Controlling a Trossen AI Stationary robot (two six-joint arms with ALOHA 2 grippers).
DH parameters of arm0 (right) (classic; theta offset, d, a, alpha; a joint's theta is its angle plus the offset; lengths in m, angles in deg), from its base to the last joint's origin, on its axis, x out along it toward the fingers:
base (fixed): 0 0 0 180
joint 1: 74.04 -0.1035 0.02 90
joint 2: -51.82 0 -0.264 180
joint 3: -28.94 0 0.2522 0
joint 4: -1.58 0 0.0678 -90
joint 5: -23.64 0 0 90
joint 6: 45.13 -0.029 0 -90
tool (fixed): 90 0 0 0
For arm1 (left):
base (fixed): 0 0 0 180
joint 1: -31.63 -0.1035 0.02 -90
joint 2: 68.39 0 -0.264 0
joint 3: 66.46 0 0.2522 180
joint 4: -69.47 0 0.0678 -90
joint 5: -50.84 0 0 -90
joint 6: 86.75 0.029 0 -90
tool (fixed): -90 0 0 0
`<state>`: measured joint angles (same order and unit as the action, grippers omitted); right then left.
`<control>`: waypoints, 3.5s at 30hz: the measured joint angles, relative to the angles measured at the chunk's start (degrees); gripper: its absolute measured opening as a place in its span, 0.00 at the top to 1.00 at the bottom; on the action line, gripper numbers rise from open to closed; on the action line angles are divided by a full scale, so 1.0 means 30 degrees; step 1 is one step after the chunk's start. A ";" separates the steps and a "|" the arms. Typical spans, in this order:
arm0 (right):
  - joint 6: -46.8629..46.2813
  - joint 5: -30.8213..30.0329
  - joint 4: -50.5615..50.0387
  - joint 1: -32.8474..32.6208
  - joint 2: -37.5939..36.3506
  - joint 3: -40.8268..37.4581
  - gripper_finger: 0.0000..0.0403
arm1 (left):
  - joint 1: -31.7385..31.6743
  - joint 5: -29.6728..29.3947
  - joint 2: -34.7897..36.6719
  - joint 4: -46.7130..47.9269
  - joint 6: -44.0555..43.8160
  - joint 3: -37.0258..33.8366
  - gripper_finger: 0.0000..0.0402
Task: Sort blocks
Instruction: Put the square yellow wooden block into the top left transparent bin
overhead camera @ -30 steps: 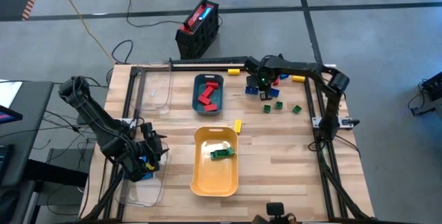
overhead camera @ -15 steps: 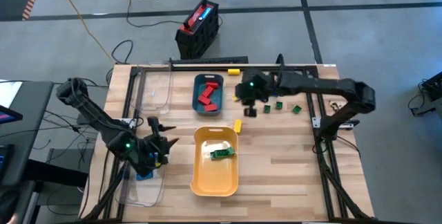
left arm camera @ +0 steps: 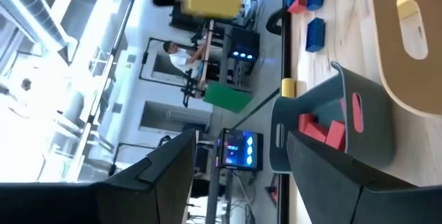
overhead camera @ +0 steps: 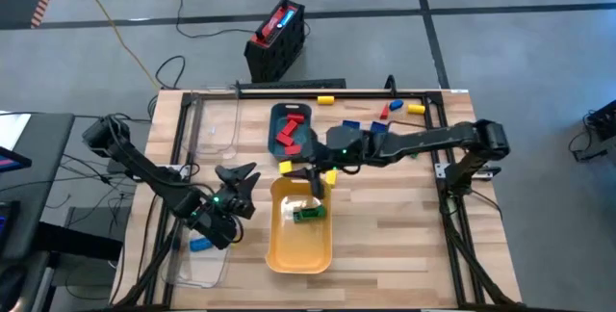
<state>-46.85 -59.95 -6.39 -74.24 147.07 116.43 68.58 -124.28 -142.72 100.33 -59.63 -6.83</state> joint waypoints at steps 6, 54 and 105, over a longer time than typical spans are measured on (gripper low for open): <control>-0.0938 0.0000 0.1569 -0.0075 0.0565 -0.0007 0.69 | 0.0005 0.0305 0.0167 -0.2570 0.2291 -0.0007 0.45; -0.2394 -0.0095 0.3708 -0.0629 0.0521 0.0007 0.61 | -0.2353 0.6818 0.0060 -1.6327 1.8919 0.0000 0.69; -0.1641 -0.7322 -0.7544 -0.3360 -0.1220 0.0000 0.45 | -1.8205 1.7557 0.9953 1.5329 -1.5077 0.0379 0.67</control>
<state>-51.77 -81.91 -29.02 -84.32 143.41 116.43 13.96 -71.61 -112.86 146.32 -104.87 -5.70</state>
